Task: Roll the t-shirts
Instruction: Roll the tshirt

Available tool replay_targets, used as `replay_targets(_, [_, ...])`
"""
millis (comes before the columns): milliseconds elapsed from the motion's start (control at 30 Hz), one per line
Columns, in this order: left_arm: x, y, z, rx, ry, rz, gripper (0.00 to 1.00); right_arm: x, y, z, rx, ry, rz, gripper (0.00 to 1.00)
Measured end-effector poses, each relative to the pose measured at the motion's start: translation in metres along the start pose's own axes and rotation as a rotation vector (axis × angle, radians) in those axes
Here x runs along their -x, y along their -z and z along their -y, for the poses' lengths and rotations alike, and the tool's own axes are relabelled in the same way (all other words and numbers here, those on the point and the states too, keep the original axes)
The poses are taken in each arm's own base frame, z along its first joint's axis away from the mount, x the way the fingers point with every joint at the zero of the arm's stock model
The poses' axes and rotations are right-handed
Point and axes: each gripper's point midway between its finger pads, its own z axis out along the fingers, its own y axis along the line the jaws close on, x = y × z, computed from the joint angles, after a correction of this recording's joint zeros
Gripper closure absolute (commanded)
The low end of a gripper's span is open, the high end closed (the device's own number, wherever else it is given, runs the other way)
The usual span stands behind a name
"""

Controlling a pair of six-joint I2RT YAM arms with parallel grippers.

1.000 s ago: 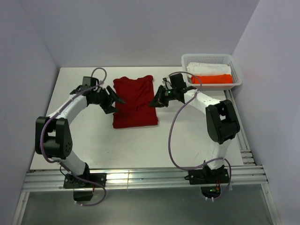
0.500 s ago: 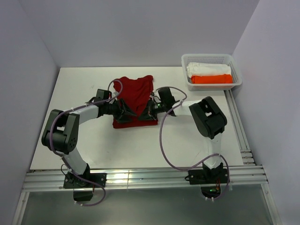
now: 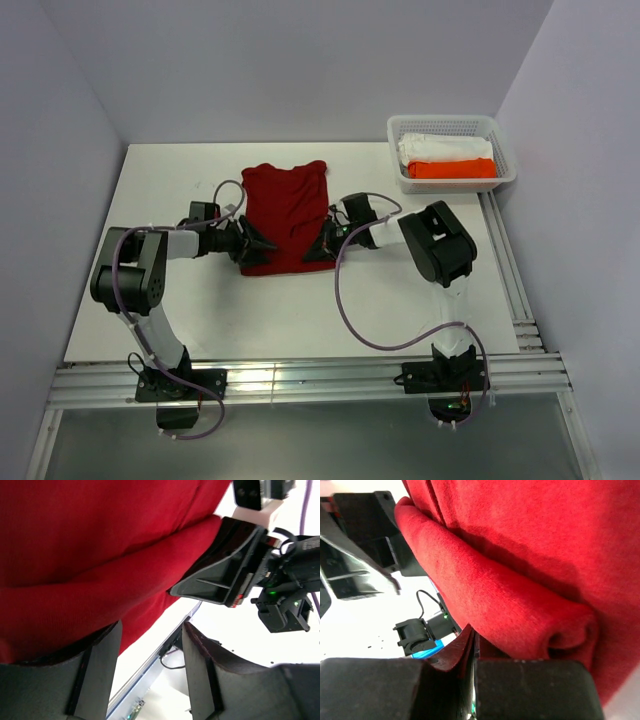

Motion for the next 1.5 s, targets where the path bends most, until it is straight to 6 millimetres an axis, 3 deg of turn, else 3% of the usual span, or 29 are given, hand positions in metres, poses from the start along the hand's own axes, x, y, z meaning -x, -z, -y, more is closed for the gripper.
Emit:
replay_targets(333, [0.013,0.017,0.031,-0.042,-0.052,0.024,0.39,0.012,0.017,0.001,-0.013,0.005,0.039,1.0])
replay_targets(567, [0.021,0.025,0.058,-0.08,-0.095,0.037,0.4,0.024,0.029,-0.028,0.025,0.056,0.076,1.0])
replay_targets(733, [0.026,0.02,0.055,-0.079,-0.095,0.029,0.4,0.04,0.029,-0.046,0.048,0.091,0.099,1.0])
replay_targets(833, [0.03,0.01,0.036,-0.052,-0.066,0.01,0.4,0.046,0.024,-0.037,0.033,0.074,0.101,1.0])
replay_targets(1000, [0.036,0.006,0.009,-0.016,-0.015,0.002,0.4,0.048,0.023,0.003,-0.044,-0.014,0.101,1.0])
replay_targets(1067, [0.039,0.009,0.008,-0.019,-0.012,0.011,0.4,0.048,0.028,0.016,-0.064,-0.047,0.105,1.0])
replay_targets(1167, [0.044,0.012,0.01,-0.026,-0.008,0.017,0.39,0.052,0.034,0.021,-0.061,-0.061,0.112,1.0])
replay_targets(1300, [0.055,0.017,0.031,-0.046,-0.033,0.032,0.38,0.055,0.039,0.022,-0.058,-0.052,0.11,1.0])
replay_targets(1367, [0.061,0.023,0.049,-0.063,-0.065,0.047,0.36,0.054,0.042,0.02,-0.068,-0.036,0.103,0.88])
replay_targets(1400, [0.064,0.027,0.058,-0.071,-0.084,0.06,0.36,0.054,0.044,0.018,-0.073,-0.025,0.103,0.77])
replay_targets(1500, [0.06,0.041,0.075,-0.075,-0.124,0.085,0.3,0.052,0.057,0.007,-0.085,0.013,0.119,0.61])
